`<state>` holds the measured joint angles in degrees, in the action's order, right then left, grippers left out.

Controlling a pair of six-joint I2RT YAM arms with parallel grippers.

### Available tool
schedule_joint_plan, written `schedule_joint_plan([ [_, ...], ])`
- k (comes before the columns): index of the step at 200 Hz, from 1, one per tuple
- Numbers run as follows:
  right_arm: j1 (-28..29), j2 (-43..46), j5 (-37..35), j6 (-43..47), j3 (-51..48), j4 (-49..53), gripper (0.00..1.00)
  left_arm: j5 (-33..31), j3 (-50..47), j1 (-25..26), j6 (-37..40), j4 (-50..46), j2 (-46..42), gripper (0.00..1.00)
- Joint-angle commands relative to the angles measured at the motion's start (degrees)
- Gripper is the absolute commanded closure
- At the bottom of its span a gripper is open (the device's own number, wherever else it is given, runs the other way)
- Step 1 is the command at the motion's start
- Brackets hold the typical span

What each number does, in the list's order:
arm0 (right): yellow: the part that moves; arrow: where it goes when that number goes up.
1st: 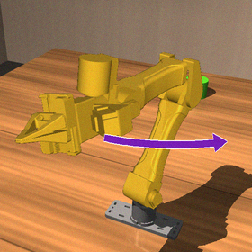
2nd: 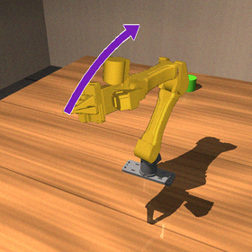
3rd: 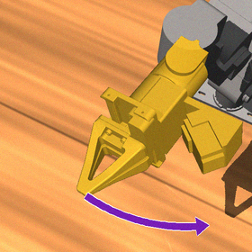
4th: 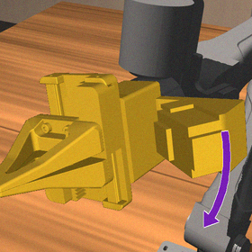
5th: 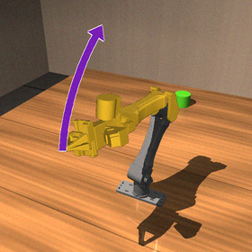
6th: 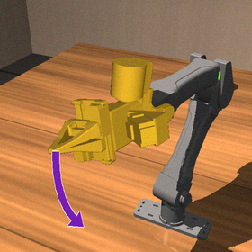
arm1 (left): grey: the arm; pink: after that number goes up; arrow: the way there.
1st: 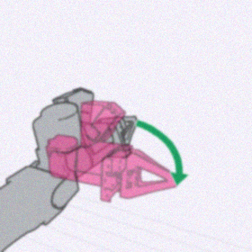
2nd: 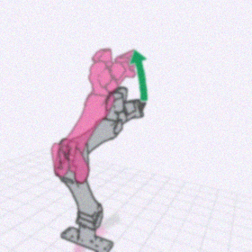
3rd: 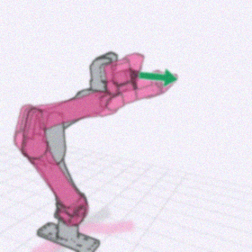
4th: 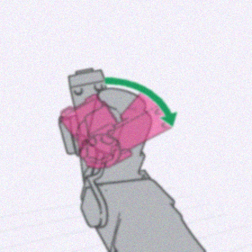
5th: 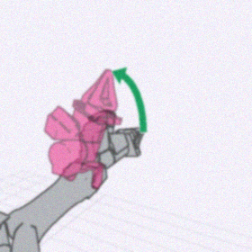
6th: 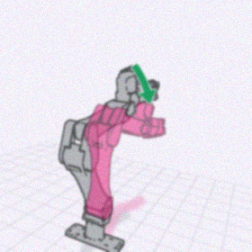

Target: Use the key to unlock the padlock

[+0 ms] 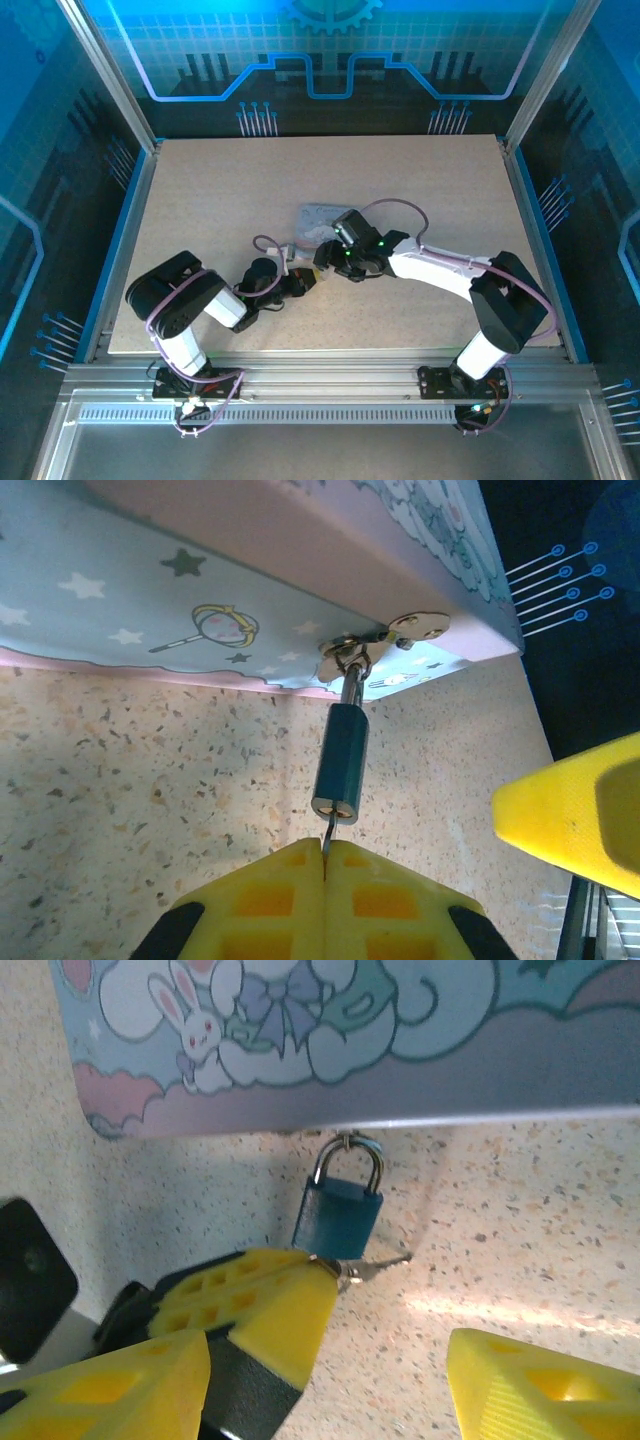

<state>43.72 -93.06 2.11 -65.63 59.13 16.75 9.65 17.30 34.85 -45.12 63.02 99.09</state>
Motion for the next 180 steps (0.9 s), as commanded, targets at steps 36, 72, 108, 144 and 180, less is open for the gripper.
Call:
schedule_joint_plan([
  [36,1.84,-4.51,-2.19,-6.3,-0.04,-5.94,0.43,-0.6,1.21,1.08,-1.6,-0.78,0.6,1.0],
  [72,2.42,-6.14,-2.96,-6.77,0.38,-5.24,0.44,-0.6,1.21,1.42,-1.99,0.74,1.42,1.0],
  [108,2.42,-8.8,-2.68,-7.02,0.63,-5.89,0.47,-0.68,0.72,1.62,-2.26,0.96,0.8,1.0],
  [144,2.51,-9.92,-3.21,-6.78,1.07,-6.29,0.52,-0.6,0.04,1.62,-2.34,0.7,-0.11,1.0],
  [180,2.5,-9.98,-3.86,-5.71,1.65,-5.6,0.68,-0.61,-0.52,1.64,-2.33,0.61,-0.81,1.0],
])
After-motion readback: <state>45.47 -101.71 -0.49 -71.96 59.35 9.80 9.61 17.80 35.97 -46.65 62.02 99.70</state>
